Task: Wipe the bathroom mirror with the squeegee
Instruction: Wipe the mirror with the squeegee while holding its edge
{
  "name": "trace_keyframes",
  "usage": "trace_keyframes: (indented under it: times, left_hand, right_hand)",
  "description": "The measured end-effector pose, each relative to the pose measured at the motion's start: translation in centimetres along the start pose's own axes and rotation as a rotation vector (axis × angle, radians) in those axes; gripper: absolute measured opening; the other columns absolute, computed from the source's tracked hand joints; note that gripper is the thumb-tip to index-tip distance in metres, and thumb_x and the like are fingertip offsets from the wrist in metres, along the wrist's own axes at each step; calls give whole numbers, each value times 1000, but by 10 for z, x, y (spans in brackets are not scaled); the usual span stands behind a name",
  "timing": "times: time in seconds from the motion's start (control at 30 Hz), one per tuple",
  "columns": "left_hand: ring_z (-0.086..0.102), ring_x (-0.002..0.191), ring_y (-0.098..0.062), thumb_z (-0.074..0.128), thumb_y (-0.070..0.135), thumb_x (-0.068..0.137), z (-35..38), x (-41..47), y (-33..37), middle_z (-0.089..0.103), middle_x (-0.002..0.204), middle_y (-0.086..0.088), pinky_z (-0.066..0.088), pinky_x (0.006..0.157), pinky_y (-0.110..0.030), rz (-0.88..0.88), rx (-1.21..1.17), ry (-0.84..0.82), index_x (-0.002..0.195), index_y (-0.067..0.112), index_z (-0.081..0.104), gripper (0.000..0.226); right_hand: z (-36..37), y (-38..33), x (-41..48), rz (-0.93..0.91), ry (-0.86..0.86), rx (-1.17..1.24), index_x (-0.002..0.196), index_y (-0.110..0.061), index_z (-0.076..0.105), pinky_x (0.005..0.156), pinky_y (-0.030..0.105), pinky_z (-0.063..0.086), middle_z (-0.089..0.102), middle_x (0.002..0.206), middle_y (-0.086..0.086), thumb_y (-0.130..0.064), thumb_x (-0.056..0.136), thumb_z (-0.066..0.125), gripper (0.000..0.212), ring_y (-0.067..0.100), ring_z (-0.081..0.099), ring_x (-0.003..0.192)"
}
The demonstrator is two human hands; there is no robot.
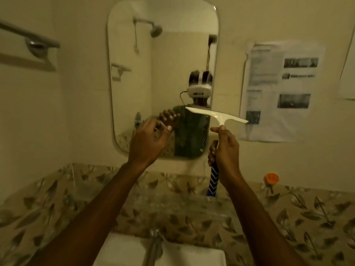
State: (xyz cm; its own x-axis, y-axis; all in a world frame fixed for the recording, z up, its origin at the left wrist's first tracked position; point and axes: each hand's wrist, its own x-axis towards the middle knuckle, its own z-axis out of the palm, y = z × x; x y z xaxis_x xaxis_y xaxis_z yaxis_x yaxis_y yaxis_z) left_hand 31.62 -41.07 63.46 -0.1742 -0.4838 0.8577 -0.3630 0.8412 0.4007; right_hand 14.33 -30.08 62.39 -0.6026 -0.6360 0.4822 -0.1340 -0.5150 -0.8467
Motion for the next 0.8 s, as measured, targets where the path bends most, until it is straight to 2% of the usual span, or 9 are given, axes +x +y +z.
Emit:
trace_keyframes:
  times: [0.1,0.17,0.27,0.33,0.4,0.53,0.63,0.8]
  left_hand:
    - [58,87,-12,56,44,89,-5,40,-13,59,93,8,52,76,-34,64,7,-8,91,28,54,16]
    - [57,88,-12,57,43,89,-6,62,-15,57,94,11,53,80,-41,97,23,-16,93,27,55,17]
    - [56,89,-12,58,42,90,-5,93,-8,55,94,11,51,85,-42,137,40,-25,95,24,57,18]
    - [55,89,-12,57,41,91,-3,110,0,54,94,10,50,87,-41,150,48,-17,95,22,58,20]
    - [55,90,-11,58,41,90,0,125,8,55,96,11,50,88,-41,138,23,8,97,22,59,20]
    - [55,89,-10,59,43,90,5,149,20,55,96,11,51,89,-41,139,28,30,97,24,58,21]
    - [56,88,-11,58,44,89,5,163,29,55,95,11,51,88,-41,124,27,55,94,26,56,19]
    - [59,87,-13,60,42,89,4,181,39,57,93,9,53,85,-43,39,-63,73,89,29,56,14]
  right_hand:
    - [24,-19,37,-56,-3,12,101,-6,58,43,25,41,47,59,0,-44,104,37,43,12,45,45]
    - [35,-36,62,-79,-22,21,101,-7,56,48,26,45,51,62,1,-43,104,37,41,13,49,49]
    - [46,-66,104,-137,-77,23,112,-1,55,60,35,51,56,69,4,-48,101,40,50,17,54,57]
    - [52,-88,125,-189,-86,-3,113,5,54,63,40,47,53,66,5,-50,100,40,58,18,50,54]
    - [57,-111,141,-245,-54,-18,104,7,53,55,36,45,49,64,8,-46,103,37,55,17,46,49]
    - [65,-155,163,-327,14,-72,87,-12,49,40,24,41,45,54,1,-40,106,32,38,12,43,40]
    - [70,-175,175,-298,46,-111,80,-18,48,40,22,37,42,55,-2,-44,105,32,39,8,40,40]
    - [73,-181,186,-273,67,-148,76,-20,48,45,28,35,42,56,-2,-48,104,32,43,10,39,43]
